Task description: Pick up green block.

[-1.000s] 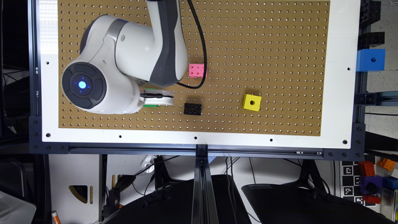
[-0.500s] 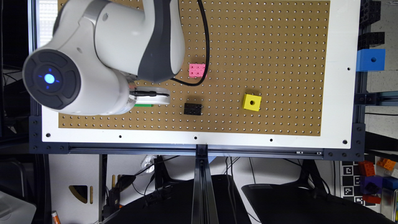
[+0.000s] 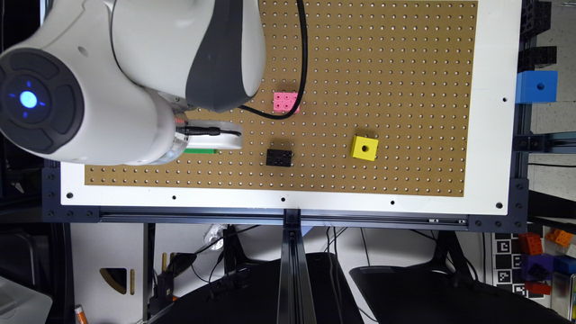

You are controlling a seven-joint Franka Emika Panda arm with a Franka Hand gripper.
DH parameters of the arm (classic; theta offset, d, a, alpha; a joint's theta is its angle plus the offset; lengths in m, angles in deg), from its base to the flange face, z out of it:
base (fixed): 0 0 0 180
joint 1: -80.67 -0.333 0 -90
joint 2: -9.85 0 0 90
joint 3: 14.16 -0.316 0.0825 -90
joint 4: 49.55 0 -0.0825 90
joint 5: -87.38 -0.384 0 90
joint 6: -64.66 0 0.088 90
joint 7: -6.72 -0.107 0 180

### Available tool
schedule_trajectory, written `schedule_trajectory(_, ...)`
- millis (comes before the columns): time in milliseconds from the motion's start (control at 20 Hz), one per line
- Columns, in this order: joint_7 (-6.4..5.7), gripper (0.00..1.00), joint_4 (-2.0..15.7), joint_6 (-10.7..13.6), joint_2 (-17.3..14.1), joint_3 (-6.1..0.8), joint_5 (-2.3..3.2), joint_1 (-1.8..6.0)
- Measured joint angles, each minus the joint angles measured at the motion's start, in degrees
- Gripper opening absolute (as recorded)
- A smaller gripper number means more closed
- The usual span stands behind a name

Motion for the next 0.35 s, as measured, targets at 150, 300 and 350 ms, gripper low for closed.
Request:
schedule_trajectory(150,0.00,0.00,0.00,1.5,1.6,-0.01,-0.01,-0.01)
schedule_trajectory(300,0.00,0.00,0.00,1.7,1.7,-0.02,-0.02,-0.01)
schedule_trajectory(350,0.00,0.00,0.00,1.7,1.7,-0.02,-0.02,-0.01)
